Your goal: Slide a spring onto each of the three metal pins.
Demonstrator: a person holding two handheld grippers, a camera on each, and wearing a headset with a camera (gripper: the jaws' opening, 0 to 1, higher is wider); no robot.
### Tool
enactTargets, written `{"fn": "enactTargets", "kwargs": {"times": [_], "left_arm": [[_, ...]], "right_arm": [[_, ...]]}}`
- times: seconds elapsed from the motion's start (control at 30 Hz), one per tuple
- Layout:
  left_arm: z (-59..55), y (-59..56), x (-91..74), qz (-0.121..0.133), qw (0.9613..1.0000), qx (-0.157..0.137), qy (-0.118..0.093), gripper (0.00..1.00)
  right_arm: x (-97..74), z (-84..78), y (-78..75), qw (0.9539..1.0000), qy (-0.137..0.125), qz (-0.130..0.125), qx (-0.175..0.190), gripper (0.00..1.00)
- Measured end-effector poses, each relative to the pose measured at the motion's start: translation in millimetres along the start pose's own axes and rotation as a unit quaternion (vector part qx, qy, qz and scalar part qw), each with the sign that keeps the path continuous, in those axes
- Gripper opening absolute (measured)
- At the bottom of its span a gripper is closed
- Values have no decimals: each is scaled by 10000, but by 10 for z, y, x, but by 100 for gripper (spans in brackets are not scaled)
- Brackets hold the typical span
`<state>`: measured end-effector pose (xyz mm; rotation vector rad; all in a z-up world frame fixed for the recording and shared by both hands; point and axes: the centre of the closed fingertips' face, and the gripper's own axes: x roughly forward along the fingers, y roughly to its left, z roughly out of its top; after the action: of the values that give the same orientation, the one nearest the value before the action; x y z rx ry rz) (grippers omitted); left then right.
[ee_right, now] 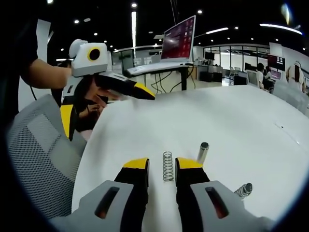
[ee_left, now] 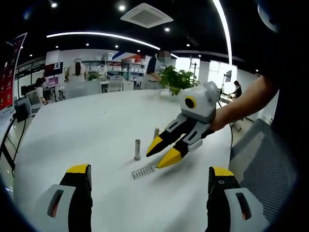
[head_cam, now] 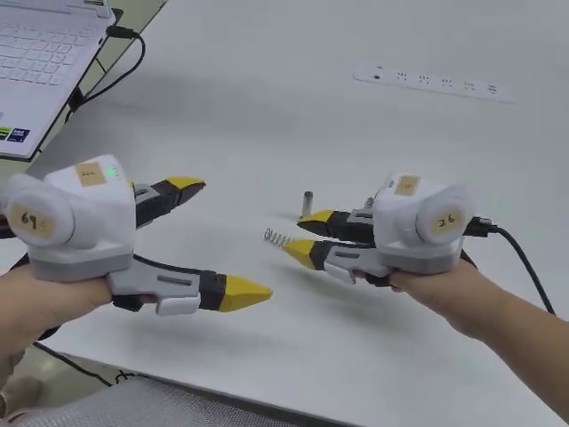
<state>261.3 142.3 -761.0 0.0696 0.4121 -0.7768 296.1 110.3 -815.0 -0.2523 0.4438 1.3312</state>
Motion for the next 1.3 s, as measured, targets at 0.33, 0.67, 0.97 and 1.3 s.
{"fn": "enactTargets", "kwargs": {"times": [0.33,0.67,0.97,1.3], "left_arm": [[-9,-10,-14,1,10000,8,45,98],[-43,-31,-37,-10,10000,-7,85,98],[-42,-65,15,-62,9999,-14,81,98],[-34,-111,74,-170,9998,23,114,98]], "right_arm": [[101,-122,-2,9998,180,10,117,18],[219,-311,-45,9988,436,-105,187,9],[197,-299,-51,9990,429,-96,126,8],[94,-242,9,9993,361,-47,10,8]]}}
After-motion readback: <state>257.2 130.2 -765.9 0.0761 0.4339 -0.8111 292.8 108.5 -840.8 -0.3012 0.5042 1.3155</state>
